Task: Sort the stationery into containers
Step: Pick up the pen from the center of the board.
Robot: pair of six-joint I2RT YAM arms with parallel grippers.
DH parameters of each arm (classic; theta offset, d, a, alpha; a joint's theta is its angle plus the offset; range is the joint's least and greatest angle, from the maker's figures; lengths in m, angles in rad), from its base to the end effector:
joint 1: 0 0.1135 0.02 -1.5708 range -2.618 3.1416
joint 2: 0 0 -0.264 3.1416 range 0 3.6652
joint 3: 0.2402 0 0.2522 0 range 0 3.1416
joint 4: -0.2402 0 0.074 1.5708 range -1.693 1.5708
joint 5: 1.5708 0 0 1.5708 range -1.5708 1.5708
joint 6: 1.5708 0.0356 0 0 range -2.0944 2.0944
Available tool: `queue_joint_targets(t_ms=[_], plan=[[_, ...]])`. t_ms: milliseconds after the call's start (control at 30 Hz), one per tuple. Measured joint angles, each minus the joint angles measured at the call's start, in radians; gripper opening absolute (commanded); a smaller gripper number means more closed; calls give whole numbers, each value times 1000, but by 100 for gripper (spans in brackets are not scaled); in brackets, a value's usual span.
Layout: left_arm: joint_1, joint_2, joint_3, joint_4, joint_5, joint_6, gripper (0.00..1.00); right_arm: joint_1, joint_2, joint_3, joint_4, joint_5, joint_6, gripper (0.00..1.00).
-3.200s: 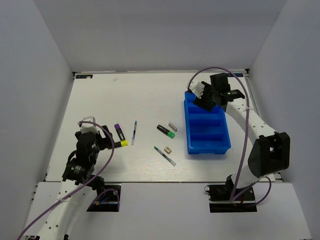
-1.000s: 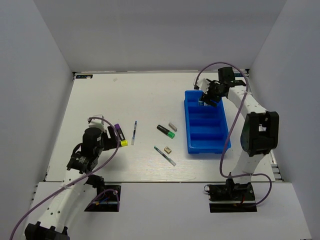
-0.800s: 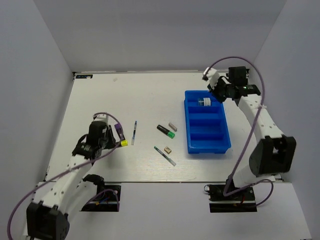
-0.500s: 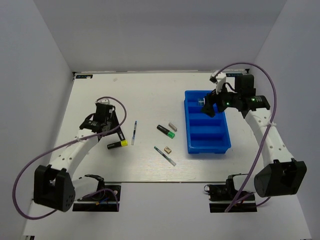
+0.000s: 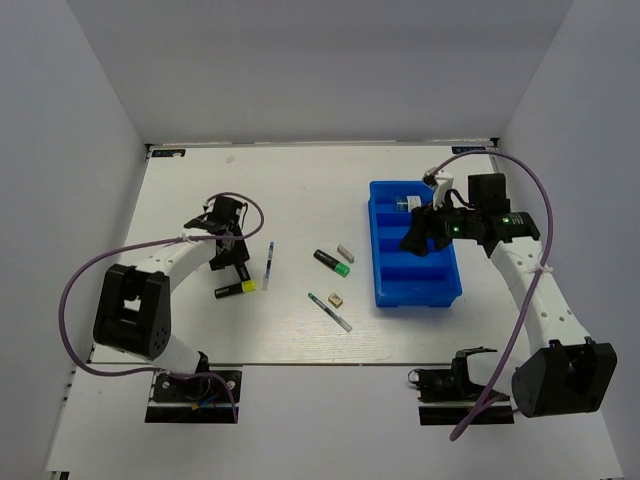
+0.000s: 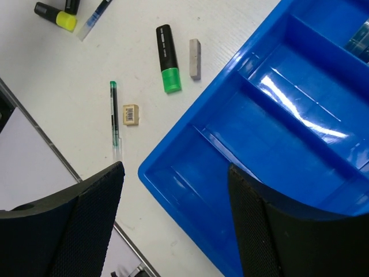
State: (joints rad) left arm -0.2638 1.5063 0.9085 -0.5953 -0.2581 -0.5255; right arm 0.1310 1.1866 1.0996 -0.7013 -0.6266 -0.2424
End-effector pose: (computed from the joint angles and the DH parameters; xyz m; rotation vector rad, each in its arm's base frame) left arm 0.2719 -0.0640 0.1879 -0.4176 2.6616 0.1247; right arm 0.2380 0.0524 0.3238 -0.7124 2.1529 0.6754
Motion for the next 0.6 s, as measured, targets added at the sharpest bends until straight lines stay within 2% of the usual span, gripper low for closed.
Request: queue_joint_targets(t_ms=[233,600], plan=[[-2,71,42,33,0,-6,61,-3,-41,-101,24,-17,37,79],[-5,163,43,61,-6,-34,61,-10,-124,-186,45,-21,68,79]])
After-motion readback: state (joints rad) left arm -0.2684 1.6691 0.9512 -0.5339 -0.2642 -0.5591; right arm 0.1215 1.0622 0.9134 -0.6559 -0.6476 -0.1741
